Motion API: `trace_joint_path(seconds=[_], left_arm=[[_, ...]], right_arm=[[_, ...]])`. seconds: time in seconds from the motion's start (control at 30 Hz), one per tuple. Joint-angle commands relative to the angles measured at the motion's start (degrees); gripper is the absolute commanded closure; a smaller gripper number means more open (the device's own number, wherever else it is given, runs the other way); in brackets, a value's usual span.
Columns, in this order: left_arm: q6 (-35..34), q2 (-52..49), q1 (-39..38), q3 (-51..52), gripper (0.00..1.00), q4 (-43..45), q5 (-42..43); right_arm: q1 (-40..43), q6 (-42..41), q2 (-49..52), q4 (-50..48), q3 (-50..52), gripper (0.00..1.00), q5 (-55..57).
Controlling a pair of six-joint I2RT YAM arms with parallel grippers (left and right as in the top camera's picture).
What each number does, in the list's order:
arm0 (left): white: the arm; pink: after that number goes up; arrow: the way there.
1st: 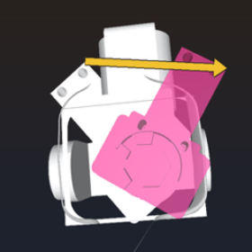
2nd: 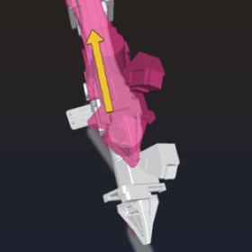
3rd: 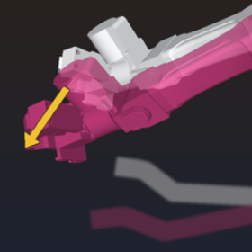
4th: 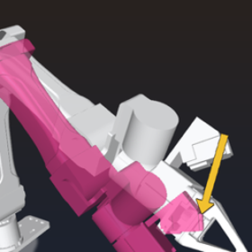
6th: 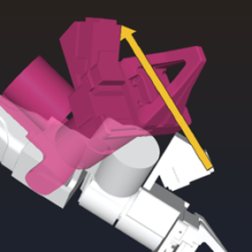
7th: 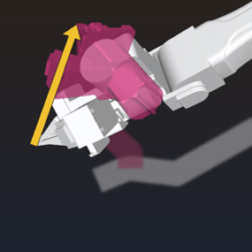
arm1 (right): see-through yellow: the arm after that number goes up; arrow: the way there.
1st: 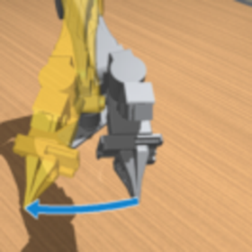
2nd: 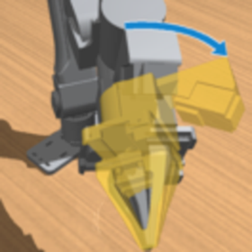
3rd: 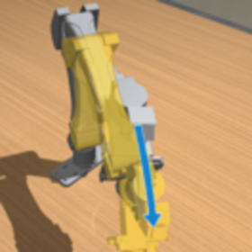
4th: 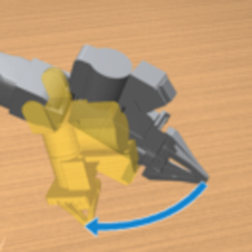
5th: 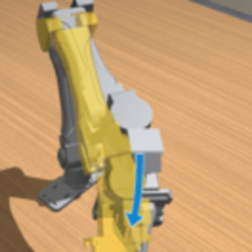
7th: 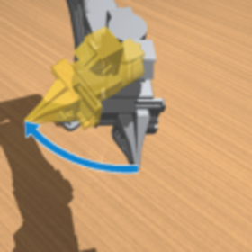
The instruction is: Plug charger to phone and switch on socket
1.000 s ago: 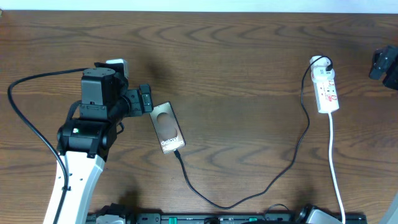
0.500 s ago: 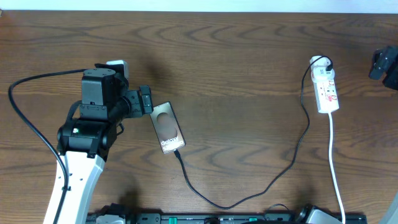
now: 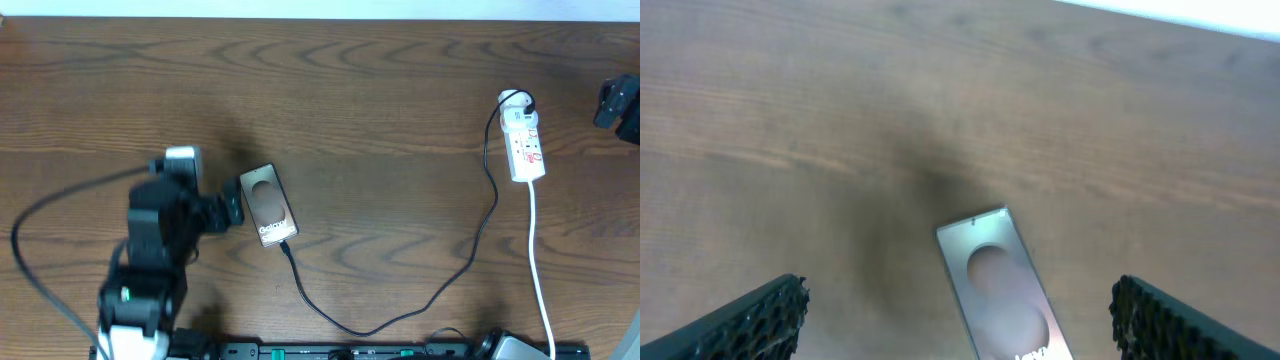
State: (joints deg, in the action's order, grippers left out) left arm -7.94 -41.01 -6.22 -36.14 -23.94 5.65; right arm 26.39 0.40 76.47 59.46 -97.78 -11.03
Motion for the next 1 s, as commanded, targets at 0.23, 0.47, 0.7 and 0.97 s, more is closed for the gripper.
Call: trace_joint_path(seconds=[0.23,0.47,0.7,0.97], left_arm=[[17.9,24.4,2.9,21.4,0.04,17.4,8.1],[18.2,31.8,8.7,25.5,0.03,18.9,8.7],[16.0,40.3,12.1,31.4,0.03,19.5,5.6],[4.8,40.9,12.5,35.9,0.03,20.2,-0.1]], right_arm=[[-0.2,-0.8,0.0,0.2,-0.3,0.01,0.2],[-0.2,-0.8,0.0,0.2,-0.3,0.01,0.2],[-0.2,-0.8,0.0,0.2,-0.3,0.01,0.2],[-0.2,-0.8,0.0,0.2,-0.3,0.01,0.2]])
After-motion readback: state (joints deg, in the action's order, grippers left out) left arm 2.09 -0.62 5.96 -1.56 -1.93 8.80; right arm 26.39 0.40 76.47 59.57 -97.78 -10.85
